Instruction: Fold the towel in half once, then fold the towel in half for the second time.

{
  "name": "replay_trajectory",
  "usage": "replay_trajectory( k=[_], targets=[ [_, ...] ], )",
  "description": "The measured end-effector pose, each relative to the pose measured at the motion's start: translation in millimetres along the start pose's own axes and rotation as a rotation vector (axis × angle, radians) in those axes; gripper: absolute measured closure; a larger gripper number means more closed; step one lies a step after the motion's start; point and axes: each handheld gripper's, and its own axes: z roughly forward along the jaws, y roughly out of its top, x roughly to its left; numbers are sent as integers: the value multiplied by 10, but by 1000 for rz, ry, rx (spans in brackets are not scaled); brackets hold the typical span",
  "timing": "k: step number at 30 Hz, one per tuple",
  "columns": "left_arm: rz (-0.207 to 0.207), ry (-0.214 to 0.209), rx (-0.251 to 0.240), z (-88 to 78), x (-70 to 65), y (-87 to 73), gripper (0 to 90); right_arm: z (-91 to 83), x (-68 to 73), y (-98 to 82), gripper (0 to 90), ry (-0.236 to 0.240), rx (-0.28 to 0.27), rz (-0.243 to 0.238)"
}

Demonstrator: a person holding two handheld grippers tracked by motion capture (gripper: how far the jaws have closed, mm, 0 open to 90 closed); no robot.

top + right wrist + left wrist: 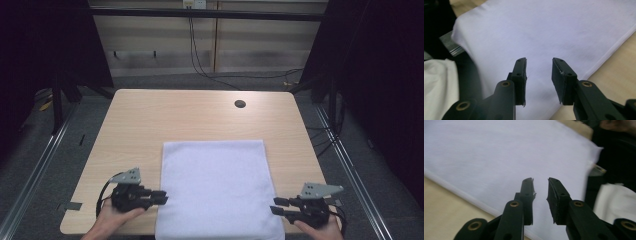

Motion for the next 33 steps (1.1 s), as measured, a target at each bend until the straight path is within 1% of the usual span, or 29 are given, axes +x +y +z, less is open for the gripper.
replay_trajectory(
  k=[1,2,3,4,5,6,7,8,9,10,11,12,13,14,15,16,18,20,21,22,24,25,26,27,29,30,31,32,33],
  targets=[
    [-10,37,8,117,148,101,732,92,-86,84,641,-15,6,0],
    [-10,37,8,117,148,101,739,92,-86,84,641,-15,6,0],
    [-24,63,4,212,271,196,749,201,-182,179,641,-18,11,0],
    [-24,63,4,212,271,196,748,201,-182,179,641,-18,11,0],
    [-17,73,11,267,333,253,750,338,-286,290,641,-44,39,-19],
    [-12,103,24,330,426,322,751,382,-322,325,640,-54,39,-21],
    [-26,109,14,351,472,340,756,435,-376,370,639,-54,43,-13],
    [-26,109,14,351,472,340,759,435,-376,370,639,-54,43,-13],
    [-51,127,8,410,564,372,760,548,-484,447,641,-69,50,-7],
    [-51,127,8,410,564,372,761,604,-537,477,642,-70,54,-3],
    [-60,145,35,466,618,367,751,660,-581,500,642,-78,59,0],
    [-60,145,35,466,618,367,744,660,-581,500,642,-78,59,0],
    [-54,170,59,523,660,344,739,771,-655,539,642,-102,79,-6],
    [-54,170,59,523,660,344,734,771,-655,539,642,-102,79,-6],
    [-50,165,68,566,681,326,734,878,-725,566,642,-105,79,2],
    [-50,165,68,566,681,326,735,878,-725,566,642,-105,79,2],
    [-48,170,71,566,673,332,733,969,-750,589,636,-127,104,3],
    [-38,174,69,566,665,318,736,1025,-734,596,613,-138,141,-9],
    [-35,177,63,567,664,309,748,1030,-719,583,596,-145,146,4],
    [-36,170,62,564,662,301,755,1022,-710,577,596,-133,146,26],
    [-32,165,66,561,658,296,766,981,-680,555,609,-137,165,25],
    [-10,154,72,561,640,288,770,964,-665,530,623,-130,157,24],
    [-10,154,72,561,640,288,771,964,-665,530,623,-130,157,24],
    [2,151,77,563,615,280,771,947,-648,512,658,-129,160,12],
    [13,147,87,561,569,269,776,861,-563,437,663,-118,175,-4],
    [14,147,94,557,547,262,776,861,-563,437,663,-118,175,-4],
    [13,136,95,546,481,226,776,828,-502,401,661,-114,178,-10],
    [13,136,95,546,481,226,775,828,-502,401,661,-114,178,-10],
    [9,130,94,538,446,205,764,777,-442,356,661,-100,189,-10]
  ],
)
